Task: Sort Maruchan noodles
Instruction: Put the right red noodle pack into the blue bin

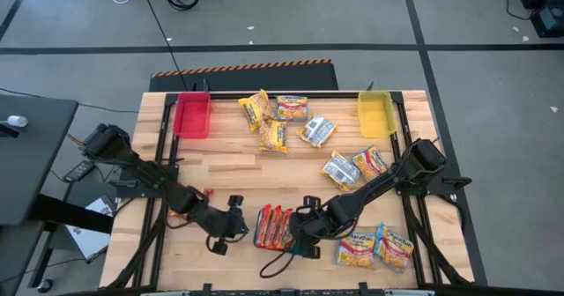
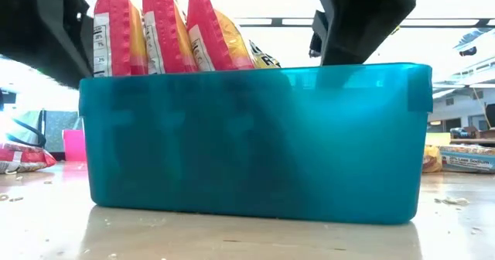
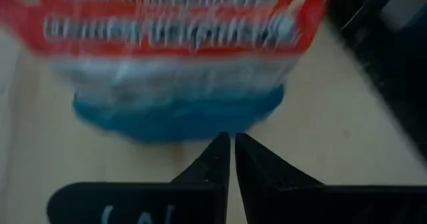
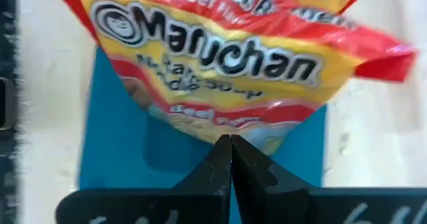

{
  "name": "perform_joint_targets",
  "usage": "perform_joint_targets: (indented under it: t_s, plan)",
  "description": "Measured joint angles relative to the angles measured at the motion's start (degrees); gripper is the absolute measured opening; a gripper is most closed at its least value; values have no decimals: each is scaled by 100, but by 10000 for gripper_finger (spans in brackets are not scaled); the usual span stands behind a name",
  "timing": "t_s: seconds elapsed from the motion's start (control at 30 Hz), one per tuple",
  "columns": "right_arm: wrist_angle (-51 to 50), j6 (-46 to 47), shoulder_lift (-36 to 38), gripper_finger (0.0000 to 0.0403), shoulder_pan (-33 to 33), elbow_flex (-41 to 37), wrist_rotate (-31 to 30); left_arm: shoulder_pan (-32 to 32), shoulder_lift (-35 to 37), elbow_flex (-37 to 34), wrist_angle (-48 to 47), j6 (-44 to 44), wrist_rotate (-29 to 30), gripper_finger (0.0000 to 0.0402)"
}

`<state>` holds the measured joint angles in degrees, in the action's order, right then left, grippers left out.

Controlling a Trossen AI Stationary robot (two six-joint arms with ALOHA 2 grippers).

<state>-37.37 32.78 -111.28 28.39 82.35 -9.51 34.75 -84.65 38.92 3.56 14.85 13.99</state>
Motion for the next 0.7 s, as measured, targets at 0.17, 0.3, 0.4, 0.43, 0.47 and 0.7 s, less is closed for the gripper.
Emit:
perform_joint_targets:
  t_s: [0.17,0.3,0.4,0.43,0.47,0.7]
  plan:
    - [99,252,-4,13,-47,-108,520,-139,-372,-10,-95,196,655,29]
    - [217,367,-13,9,-156,-332,473,-217,-844,-5,495,223,495,29]
    - [532,319,-13,8,-232,-521,464,-217,-1196,-7,1069,203,312,29]
    - [638,297,-13,8,-262,-567,465,-216,-1287,-7,1224,193,254,29]
    - [715,255,-13,8,-286,-602,465,-202,-1351,-7,1369,186,219,29]
    - [1174,-187,-14,9,-377,-678,212,-201,-1485,-7,1777,-37,140,29]
